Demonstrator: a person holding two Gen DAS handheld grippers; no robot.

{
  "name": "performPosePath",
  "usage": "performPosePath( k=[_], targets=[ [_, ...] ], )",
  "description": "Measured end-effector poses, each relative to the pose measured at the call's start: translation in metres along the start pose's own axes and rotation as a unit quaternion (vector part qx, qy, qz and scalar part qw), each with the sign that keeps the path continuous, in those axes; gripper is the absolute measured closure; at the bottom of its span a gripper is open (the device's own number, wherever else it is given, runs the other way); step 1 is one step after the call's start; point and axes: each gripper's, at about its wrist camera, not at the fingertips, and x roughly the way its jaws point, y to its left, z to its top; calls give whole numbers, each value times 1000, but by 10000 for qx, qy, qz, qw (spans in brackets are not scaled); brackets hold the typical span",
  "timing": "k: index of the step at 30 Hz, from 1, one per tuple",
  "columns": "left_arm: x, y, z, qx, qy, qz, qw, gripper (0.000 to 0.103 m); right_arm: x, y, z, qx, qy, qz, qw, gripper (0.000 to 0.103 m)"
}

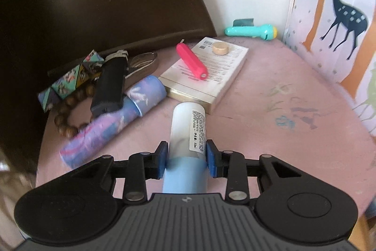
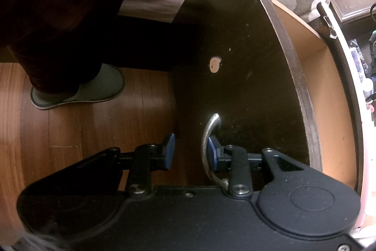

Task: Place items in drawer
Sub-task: 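Reach the left gripper to the light blue bottle and grasp it, then lower the bottle into the open drawer and open the left gripper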

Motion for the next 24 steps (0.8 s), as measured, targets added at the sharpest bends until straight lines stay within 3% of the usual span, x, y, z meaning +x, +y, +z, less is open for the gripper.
performPosePath(
  k=[9, 13, 17, 24],
  targets=[
    [-66, -31, -47, -406, -349, -409, 9977, 71, 0, 0, 1, -58, 23, 7, 10000, 71],
    [-99, -48, -77, -302, -338, -632, 9970, 71, 1, -1, 2, -65, 38, 7, 10000, 71],
    [-122, -72, -105, 34, -143, -976, 9951, 71, 1, -1, 2, -76, 52, 5, 10000, 71],
    [-96, -117, -136, 700, 725, -1403, 9850, 71, 3, 1, 4, -133, 87, -10, 9999, 67]
  ],
)
